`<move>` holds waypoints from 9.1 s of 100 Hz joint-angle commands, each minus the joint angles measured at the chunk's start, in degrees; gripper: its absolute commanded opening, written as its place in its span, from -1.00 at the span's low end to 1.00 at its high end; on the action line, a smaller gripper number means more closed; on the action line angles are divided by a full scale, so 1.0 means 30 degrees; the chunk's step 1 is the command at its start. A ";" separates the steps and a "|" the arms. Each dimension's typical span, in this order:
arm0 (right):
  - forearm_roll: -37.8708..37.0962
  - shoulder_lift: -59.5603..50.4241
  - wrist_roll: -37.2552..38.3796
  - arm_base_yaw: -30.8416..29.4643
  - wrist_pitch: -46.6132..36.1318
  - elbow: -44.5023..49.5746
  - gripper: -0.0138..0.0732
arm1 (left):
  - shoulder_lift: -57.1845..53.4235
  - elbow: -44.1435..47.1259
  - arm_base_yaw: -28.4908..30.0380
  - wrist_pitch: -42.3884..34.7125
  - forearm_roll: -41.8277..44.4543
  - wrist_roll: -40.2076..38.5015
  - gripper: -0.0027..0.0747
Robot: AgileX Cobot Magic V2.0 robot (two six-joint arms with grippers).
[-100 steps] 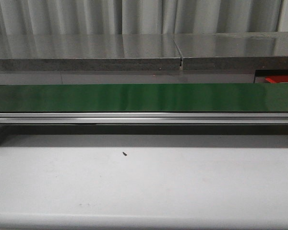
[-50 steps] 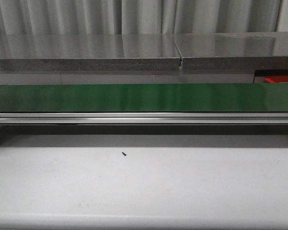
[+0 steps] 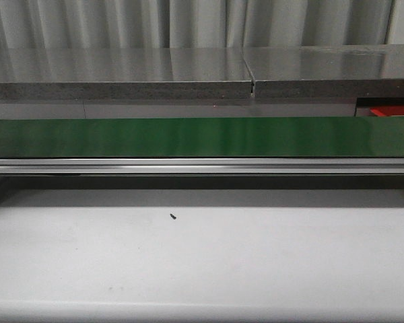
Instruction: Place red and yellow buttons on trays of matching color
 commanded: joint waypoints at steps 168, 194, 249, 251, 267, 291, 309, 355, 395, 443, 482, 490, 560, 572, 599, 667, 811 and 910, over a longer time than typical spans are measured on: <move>0.0243 -0.0066 -0.0275 0.0061 -0.1126 -0.0531 -0.84 | 0.4994 -0.9743 0.6413 0.2267 0.0051 0.0043 0.62; 0.0243 -0.0066 -0.0275 0.0061 -0.1126 -0.0531 -0.84 | 0.8253 -1.2446 0.6820 0.2760 0.0217 0.0043 0.62; 0.0243 -0.0066 -0.0275 0.0061 -0.1126 -0.0531 -0.84 | 1.1292 -1.5171 0.6820 0.2677 0.0377 0.0043 0.62; 0.0243 -0.0066 -0.0275 0.0061 -0.1126 -0.0531 -0.84 | 1.1403 -1.5245 0.6820 0.2677 0.0377 0.0043 0.62; 0.0243 -0.0066 -0.0275 0.0061 -0.1126 -0.0531 -0.84 | 1.1640 -1.5596 0.6820 0.2817 0.0340 0.0043 0.53; 0.0243 -0.0066 -0.0275 0.0061 -0.1126 -0.0531 -0.84 | 1.1640 -1.5596 0.6820 0.2691 0.0340 0.0043 -0.27; 0.0243 -0.0066 -0.0275 0.0061 -0.1126 -0.0531 -0.84 | 1.1603 -1.5798 0.6820 0.2954 0.0126 0.0043 -0.92; 0.0243 -0.0066 -0.0275 0.0061 -0.1126 -0.0531 -0.84 | 0.8145 -1.6332 0.6610 0.5129 -0.1824 0.0043 -0.98; 0.0243 -0.0066 -0.0275 0.0061 -0.1126 -0.0531 -0.84 | 0.6024 -1.5912 0.3829 0.7486 -0.2822 0.0321 -0.98; 0.0243 -0.0066 -0.0275 0.0061 -0.1126 -0.0531 -0.84 | -0.0753 -0.5763 0.0204 0.3219 -0.2861 0.1093 -0.98; 0.0243 -0.0066 -0.0275 0.0061 -0.1126 -0.0531 -0.84 | -0.2246 0.1270 -0.0483 -0.1688 -0.3022 0.1511 -0.98; 0.0243 -0.0066 -0.0275 0.0061 -0.1126 -0.0531 -0.84 | -0.2059 0.1723 -0.0483 -0.2806 -0.3022 0.1511 -0.98; 0.0243 -0.0066 -0.0275 0.0061 -0.1126 -0.0531 -0.84 | -0.0842 0.1420 -0.0483 -0.3216 -0.3231 0.1553 0.91; 0.0243 -0.0066 -0.0275 0.0061 -0.1126 -0.0531 -0.84 | -0.1628 0.0994 -0.0525 -0.2993 -0.3231 0.1586 0.73; 0.0260 -0.0066 -0.0275 0.0061 -0.1126 -0.0531 -0.84 | -0.5688 0.1119 -0.1550 -0.2567 -0.3254 0.1928 0.66; 0.0260 0.0026 -0.0275 0.0061 0.1160 -0.0531 0.38 | -2.0135 1.1813 -0.3901 -0.2036 -0.3909 0.1757 -0.97; -0.0457 1.9408 -0.0218 0.2251 0.0161 -1.2941 0.49 | -2.1025 1.3240 -0.3901 -0.2100 -0.2606 0.1760 -0.98; -0.2491 2.5428 0.3428 -0.6952 0.5167 -2.7109 -0.42 | -2.1025 1.3240 -0.3901 -0.2100 -0.2606 0.1760 -0.98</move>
